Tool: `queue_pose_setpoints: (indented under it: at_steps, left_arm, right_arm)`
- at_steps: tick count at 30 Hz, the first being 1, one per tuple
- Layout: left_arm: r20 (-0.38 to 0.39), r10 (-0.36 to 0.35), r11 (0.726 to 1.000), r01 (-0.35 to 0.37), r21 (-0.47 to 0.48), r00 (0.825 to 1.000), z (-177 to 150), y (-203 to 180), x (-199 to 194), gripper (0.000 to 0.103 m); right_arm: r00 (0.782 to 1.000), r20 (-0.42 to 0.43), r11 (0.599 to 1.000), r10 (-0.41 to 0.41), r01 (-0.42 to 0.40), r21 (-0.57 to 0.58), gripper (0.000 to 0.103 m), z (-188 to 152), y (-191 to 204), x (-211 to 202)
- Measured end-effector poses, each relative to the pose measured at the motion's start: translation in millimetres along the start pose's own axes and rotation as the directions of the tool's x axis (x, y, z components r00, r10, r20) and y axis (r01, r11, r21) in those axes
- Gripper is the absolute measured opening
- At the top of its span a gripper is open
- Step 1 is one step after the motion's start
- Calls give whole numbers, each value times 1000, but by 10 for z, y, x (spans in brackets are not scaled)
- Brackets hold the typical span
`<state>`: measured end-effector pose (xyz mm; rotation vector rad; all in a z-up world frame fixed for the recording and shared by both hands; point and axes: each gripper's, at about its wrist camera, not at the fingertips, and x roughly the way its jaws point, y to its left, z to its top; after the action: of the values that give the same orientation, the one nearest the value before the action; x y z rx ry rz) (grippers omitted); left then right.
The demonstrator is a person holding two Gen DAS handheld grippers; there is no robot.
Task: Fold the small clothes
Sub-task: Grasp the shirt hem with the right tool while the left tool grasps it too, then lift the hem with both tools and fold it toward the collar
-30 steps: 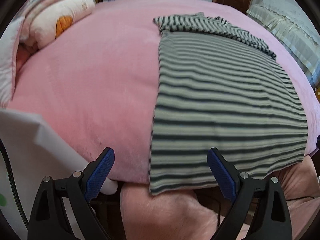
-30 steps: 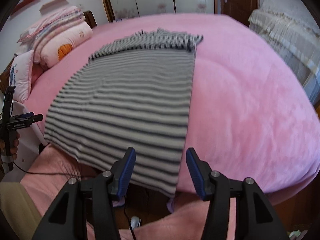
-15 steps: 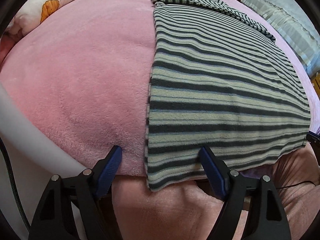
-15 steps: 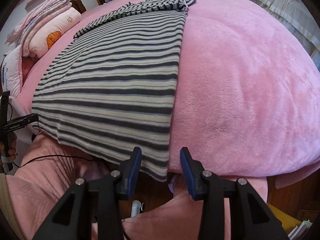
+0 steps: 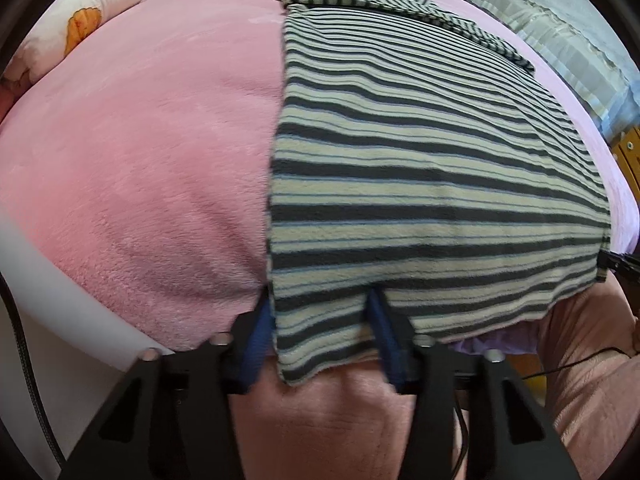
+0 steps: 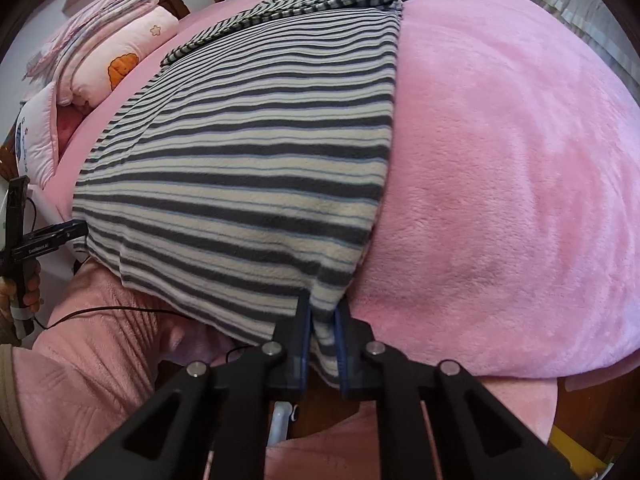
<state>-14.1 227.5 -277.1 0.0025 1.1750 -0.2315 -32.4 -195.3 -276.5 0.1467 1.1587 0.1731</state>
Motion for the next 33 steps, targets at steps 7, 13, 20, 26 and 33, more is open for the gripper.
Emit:
queue_pose_setpoints:
  at_steps: [7,13,20,26,33]
  left_arm:
    - [-3,-31,1000,31,5,1000,14,-35,-58,5]
    - [27,-69,997,69,-21,997,78,-21,-229,4]
    - [109,-127,987,137,-85,986,220,47,-529,4]
    - [200,-172,961,209,-183,965,455,130,-775,4]
    - [304,-208,935,280,-218,930,928,46,-1073,4]
  right_arm:
    - [999,33,1000,9,-9,-6,6,16,24,-101]
    - [996,82,999,24,-20,-37,6,54,73,-301]
    - [984,163,997,75,-73,-17,5,178,71,-589]
    - [964,240,994,110,-113,-4,5,347,57,-803]
    - [931,325,985,165,-175,2,5,690,-27,-1076]
